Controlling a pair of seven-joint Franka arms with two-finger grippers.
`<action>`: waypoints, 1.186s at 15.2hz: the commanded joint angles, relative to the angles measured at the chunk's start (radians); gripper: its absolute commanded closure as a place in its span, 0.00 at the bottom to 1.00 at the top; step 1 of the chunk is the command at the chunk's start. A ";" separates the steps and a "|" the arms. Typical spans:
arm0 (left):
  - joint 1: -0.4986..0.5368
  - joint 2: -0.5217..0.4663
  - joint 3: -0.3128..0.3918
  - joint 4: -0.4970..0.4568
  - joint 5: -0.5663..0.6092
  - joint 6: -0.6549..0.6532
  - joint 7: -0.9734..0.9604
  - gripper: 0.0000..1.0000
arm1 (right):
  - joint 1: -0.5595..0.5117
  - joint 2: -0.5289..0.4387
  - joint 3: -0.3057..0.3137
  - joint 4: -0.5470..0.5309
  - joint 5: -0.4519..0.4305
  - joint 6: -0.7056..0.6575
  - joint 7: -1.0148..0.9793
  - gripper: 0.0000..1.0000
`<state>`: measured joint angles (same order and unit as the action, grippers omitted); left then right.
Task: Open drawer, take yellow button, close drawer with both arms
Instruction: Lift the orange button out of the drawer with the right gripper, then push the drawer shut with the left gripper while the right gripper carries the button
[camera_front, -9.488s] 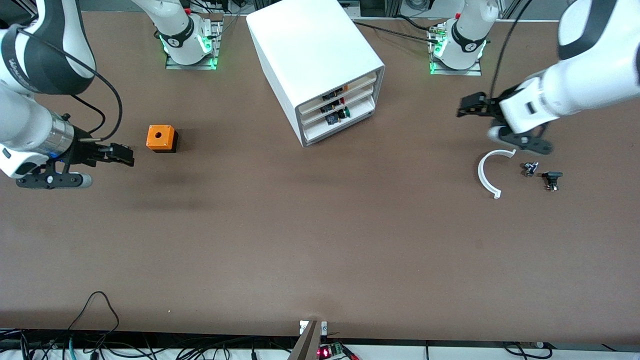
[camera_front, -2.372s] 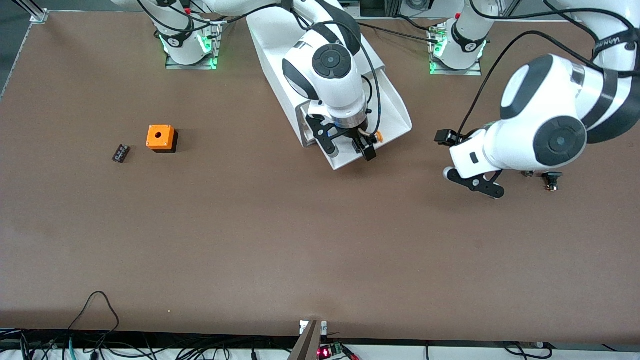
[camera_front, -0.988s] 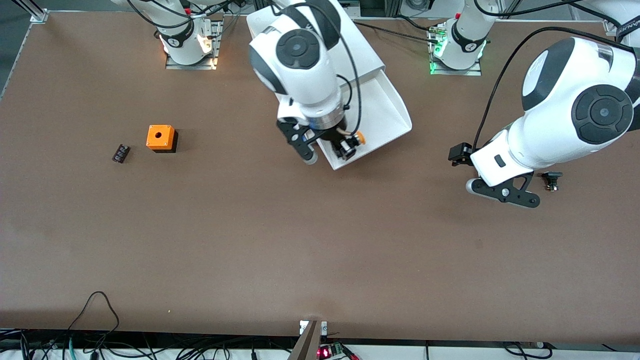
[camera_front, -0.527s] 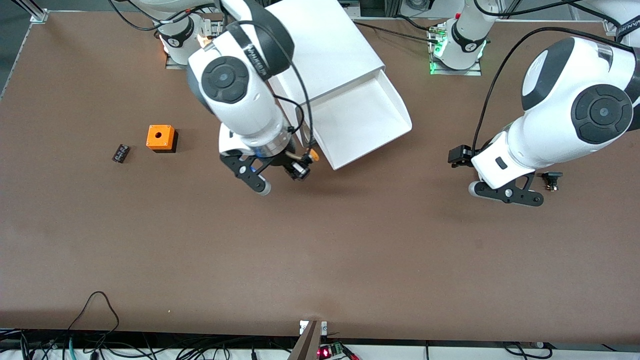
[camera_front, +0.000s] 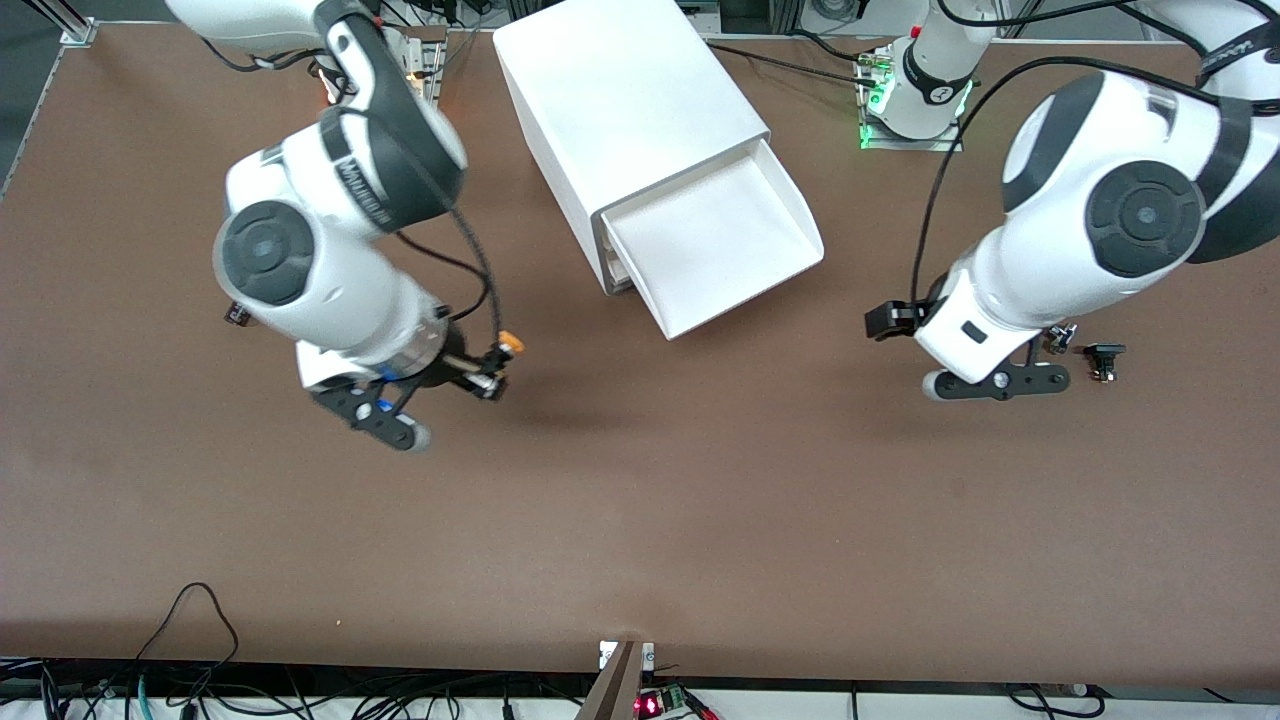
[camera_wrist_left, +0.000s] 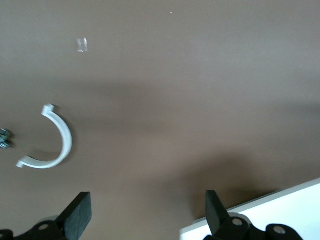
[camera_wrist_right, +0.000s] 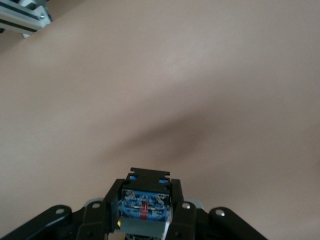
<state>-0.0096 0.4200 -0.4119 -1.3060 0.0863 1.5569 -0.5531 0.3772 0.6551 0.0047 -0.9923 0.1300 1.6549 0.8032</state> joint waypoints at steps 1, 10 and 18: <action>-0.023 0.000 -0.034 -0.065 0.026 0.089 -0.155 0.00 | -0.078 -0.009 0.009 -0.026 0.010 -0.043 -0.201 1.00; -0.087 0.009 -0.041 -0.352 0.036 0.542 -0.441 0.00 | -0.256 -0.011 -0.006 -0.207 0.000 0.029 -0.623 1.00; -0.132 -0.003 -0.106 -0.443 0.035 0.532 -0.645 0.00 | -0.262 -0.063 -0.120 -0.520 0.008 0.357 -0.944 1.00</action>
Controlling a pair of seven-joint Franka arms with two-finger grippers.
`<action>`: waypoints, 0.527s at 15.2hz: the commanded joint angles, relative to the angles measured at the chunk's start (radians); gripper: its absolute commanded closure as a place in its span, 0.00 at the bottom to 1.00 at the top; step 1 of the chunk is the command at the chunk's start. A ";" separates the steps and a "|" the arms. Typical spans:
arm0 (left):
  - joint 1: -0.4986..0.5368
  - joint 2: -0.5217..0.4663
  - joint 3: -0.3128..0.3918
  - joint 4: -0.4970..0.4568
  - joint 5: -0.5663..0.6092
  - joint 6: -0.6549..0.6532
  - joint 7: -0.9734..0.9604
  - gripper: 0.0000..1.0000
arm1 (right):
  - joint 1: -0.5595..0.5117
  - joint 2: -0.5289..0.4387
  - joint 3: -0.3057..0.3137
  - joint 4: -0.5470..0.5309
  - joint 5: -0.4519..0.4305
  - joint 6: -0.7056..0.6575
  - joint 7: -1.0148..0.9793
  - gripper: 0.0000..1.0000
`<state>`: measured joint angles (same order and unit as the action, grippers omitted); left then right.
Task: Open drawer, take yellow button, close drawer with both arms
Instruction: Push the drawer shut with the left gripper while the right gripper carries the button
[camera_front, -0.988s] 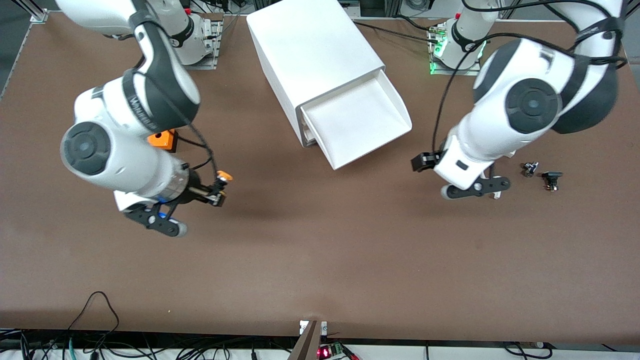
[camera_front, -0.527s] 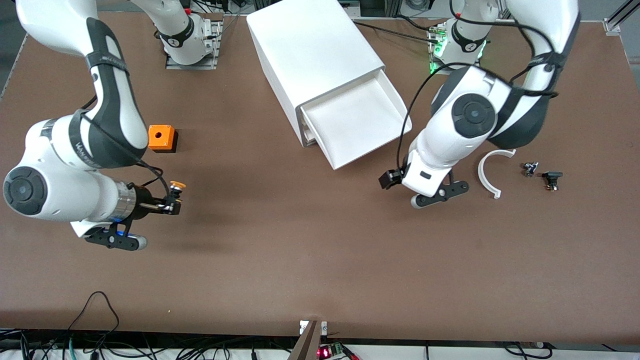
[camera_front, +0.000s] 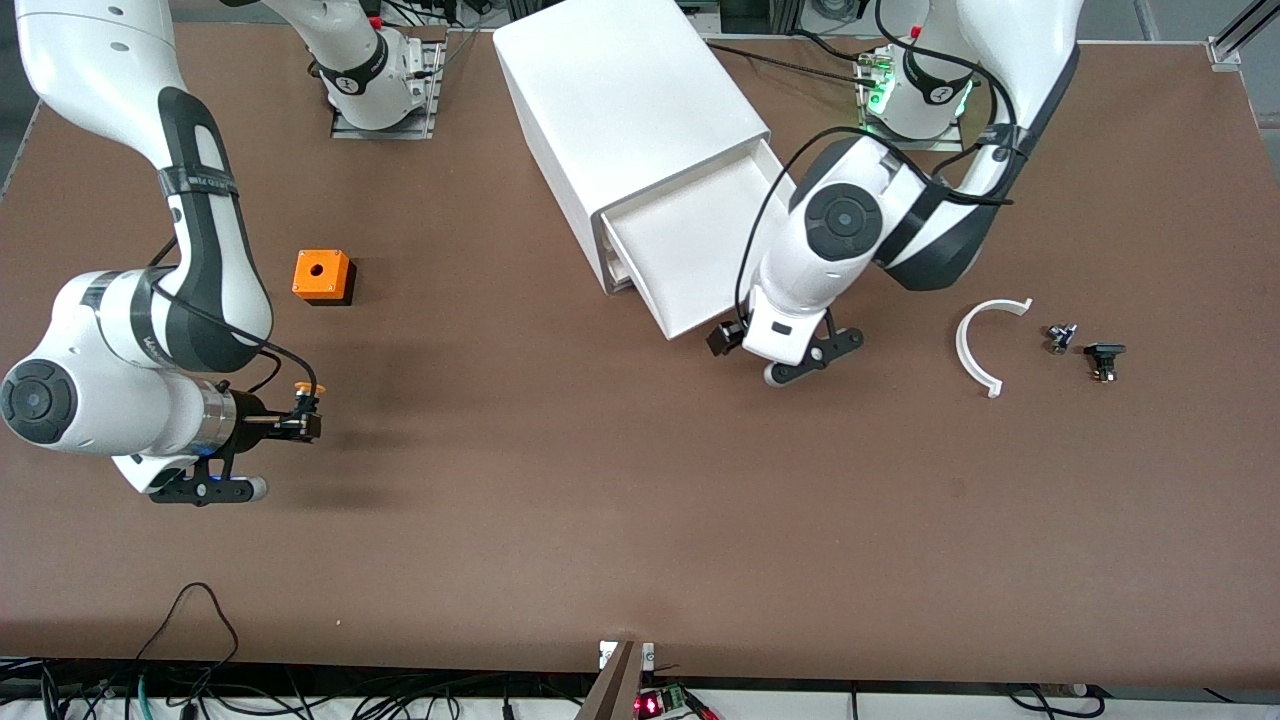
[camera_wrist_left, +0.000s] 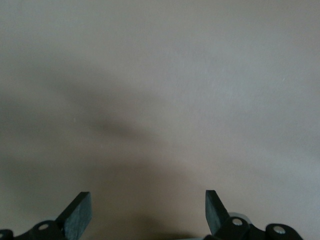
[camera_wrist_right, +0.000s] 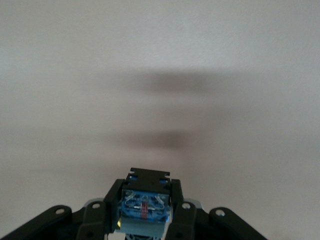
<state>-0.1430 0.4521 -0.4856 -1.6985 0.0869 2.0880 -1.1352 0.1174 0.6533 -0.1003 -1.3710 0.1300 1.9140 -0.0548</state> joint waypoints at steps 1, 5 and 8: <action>0.002 -0.044 -0.044 -0.064 0.034 0.000 -0.081 0.00 | -0.004 -0.061 -0.024 -0.178 0.010 0.147 -0.118 1.00; -0.003 -0.061 -0.088 -0.084 0.034 -0.057 -0.113 0.00 | -0.035 -0.051 -0.029 -0.302 0.014 0.348 -0.197 1.00; -0.003 -0.061 -0.129 -0.084 0.031 -0.097 -0.115 0.00 | -0.039 -0.034 -0.029 -0.341 0.017 0.414 -0.197 1.00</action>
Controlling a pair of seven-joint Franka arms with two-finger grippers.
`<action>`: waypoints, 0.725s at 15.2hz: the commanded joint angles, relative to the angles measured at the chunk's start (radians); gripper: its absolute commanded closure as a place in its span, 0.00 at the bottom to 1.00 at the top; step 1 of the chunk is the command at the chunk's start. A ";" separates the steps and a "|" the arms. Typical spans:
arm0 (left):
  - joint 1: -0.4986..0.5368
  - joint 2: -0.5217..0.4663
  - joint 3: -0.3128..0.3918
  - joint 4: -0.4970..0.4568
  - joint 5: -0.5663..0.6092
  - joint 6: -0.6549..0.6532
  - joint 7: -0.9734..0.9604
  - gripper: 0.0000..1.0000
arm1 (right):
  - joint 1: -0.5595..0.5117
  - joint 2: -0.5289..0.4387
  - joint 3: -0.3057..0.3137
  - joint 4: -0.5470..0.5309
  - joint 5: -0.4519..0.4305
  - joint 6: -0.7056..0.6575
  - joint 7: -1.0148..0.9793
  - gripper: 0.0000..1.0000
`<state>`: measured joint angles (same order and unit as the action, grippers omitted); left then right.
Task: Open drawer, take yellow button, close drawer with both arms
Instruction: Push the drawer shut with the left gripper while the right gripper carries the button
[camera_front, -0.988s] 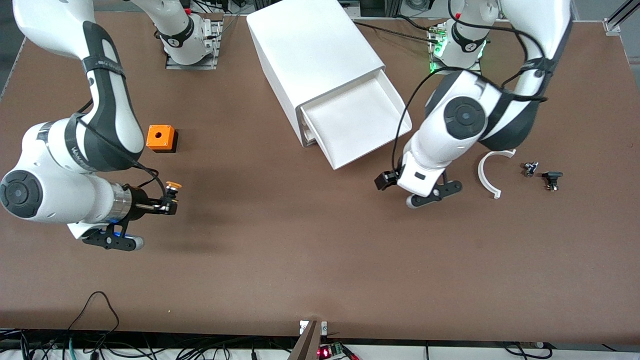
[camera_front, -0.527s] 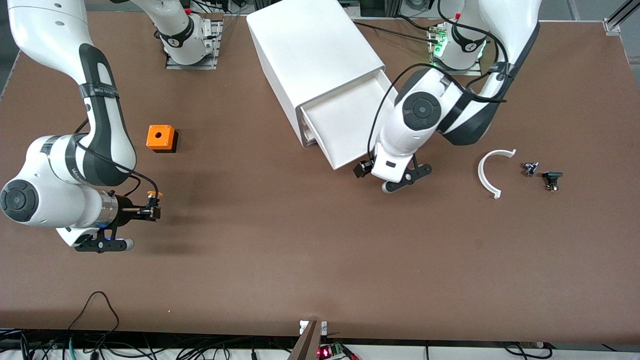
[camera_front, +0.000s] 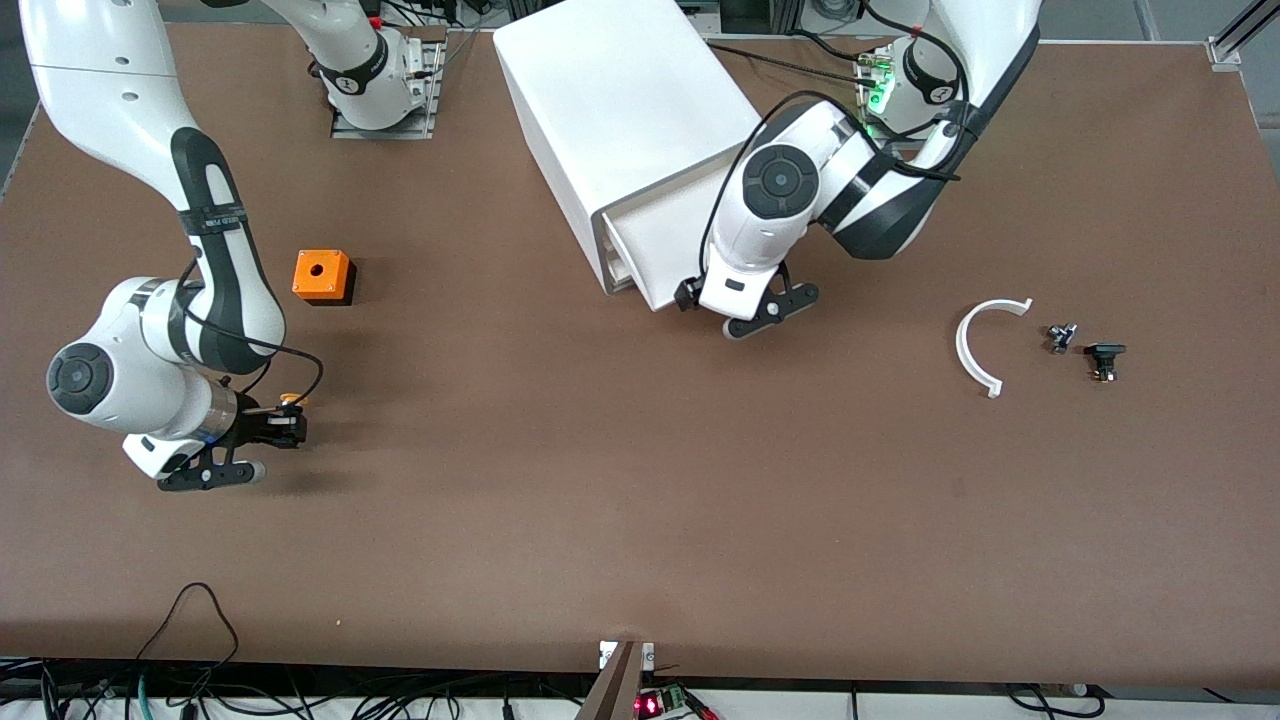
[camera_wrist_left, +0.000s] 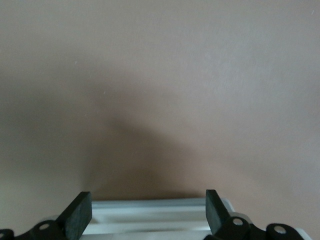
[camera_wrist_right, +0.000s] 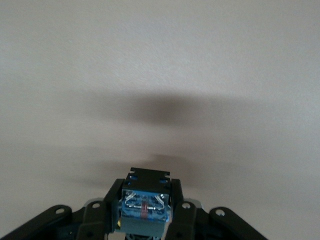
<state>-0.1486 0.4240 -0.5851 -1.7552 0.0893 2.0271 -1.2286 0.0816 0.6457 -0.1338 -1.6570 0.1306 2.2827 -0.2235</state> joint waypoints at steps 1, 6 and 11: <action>0.003 -0.030 -0.048 -0.029 0.027 -0.041 -0.023 0.00 | -0.005 -0.018 0.005 -0.056 0.017 0.053 -0.028 1.00; 0.000 -0.024 -0.102 -0.043 0.017 -0.064 -0.028 0.00 | -0.005 0.012 0.006 -0.084 0.018 0.130 -0.028 1.00; -0.002 -0.019 -0.134 -0.046 -0.052 -0.067 -0.028 0.00 | -0.017 0.034 0.011 -0.084 0.096 0.132 -0.057 1.00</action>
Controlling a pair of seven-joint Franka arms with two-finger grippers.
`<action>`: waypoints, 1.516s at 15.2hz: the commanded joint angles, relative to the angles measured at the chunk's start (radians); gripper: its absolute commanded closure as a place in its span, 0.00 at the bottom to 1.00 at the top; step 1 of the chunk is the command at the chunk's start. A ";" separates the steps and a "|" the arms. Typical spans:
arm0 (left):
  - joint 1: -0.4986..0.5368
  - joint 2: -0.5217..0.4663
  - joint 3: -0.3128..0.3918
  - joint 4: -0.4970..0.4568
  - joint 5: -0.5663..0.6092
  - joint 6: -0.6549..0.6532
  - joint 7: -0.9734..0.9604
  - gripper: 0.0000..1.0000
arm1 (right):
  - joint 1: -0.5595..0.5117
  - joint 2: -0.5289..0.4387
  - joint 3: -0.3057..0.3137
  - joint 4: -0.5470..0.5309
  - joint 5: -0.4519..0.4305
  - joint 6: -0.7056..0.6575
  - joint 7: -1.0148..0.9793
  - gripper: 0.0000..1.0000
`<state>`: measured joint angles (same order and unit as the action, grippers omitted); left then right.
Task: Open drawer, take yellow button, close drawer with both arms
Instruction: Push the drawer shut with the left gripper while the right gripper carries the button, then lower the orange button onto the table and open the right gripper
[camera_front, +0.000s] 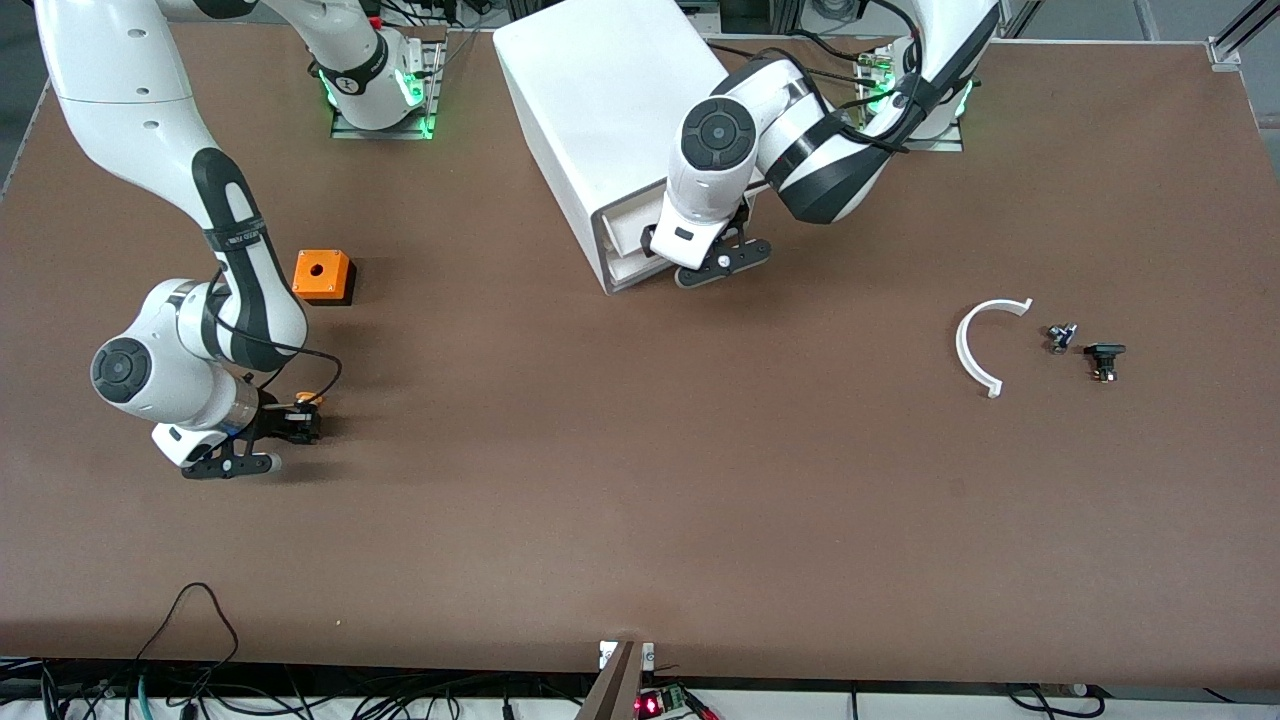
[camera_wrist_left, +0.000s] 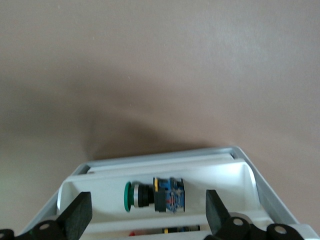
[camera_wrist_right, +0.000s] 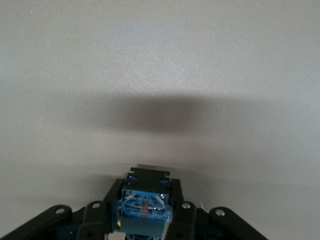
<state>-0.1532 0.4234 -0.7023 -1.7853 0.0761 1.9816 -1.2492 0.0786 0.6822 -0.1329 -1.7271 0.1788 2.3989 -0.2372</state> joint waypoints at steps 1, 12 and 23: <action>0.003 -0.018 -0.026 -0.017 -0.041 -0.021 -0.007 0.00 | -0.016 -0.003 0.010 -0.014 0.054 0.014 -0.045 1.00; -0.023 -0.005 -0.051 -0.019 -0.061 -0.023 -0.025 0.00 | -0.013 -0.010 0.010 0.006 0.056 0.000 -0.036 0.08; -0.003 -0.014 -0.039 0.108 -0.042 -0.174 -0.001 0.00 | -0.003 -0.180 -0.001 0.081 -0.100 -0.257 0.056 0.01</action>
<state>-0.1678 0.4239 -0.7409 -1.7430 0.0442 1.8843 -1.2686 0.0764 0.5709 -0.1338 -1.6270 0.1415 2.1822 -0.2299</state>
